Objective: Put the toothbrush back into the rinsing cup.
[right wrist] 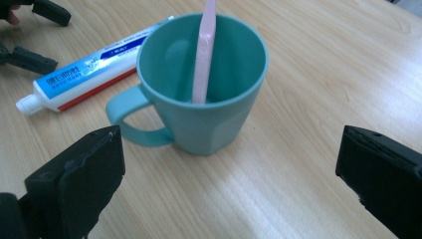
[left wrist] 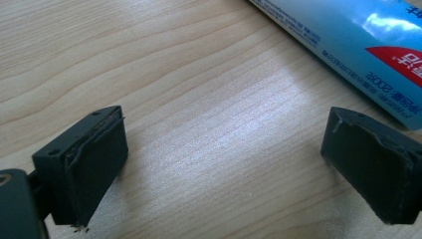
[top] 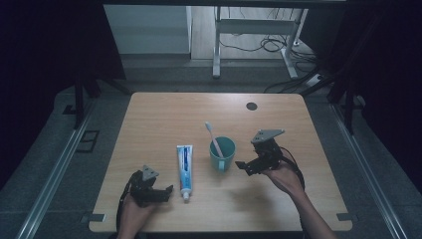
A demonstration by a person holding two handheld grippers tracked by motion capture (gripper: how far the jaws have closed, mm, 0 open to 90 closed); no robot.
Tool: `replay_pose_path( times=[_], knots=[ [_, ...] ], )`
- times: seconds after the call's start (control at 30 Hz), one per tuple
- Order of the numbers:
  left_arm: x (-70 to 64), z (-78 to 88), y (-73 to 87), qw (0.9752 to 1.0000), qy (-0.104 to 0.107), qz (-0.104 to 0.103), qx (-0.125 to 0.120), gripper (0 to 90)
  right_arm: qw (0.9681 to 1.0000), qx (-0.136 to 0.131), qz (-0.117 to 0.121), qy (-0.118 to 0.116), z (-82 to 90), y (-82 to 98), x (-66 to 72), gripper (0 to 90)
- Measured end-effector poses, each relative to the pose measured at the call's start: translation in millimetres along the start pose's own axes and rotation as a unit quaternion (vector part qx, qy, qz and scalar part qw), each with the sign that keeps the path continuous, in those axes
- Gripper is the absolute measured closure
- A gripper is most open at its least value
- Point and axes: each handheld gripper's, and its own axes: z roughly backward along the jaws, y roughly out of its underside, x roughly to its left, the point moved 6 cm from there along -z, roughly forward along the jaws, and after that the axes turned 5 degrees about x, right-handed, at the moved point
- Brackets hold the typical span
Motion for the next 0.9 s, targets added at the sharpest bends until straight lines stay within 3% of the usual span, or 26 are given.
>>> replay_pose_path(
  times=[0.3,0.9],
  knots=[
    [0.4,0.2,0.1,1.0,0.0,-0.003,0.002,4.6,0.9997,0.0,-0.026,0.002,7.2,18.5,-2.9,0.0],
    [0.0,0.2,0.2,1.0,0.0,-0.001,0.001,4.6,0.9982,0.007,-0.053,0.026,16.0,59.5,-6.0,0.0]
  ],
)
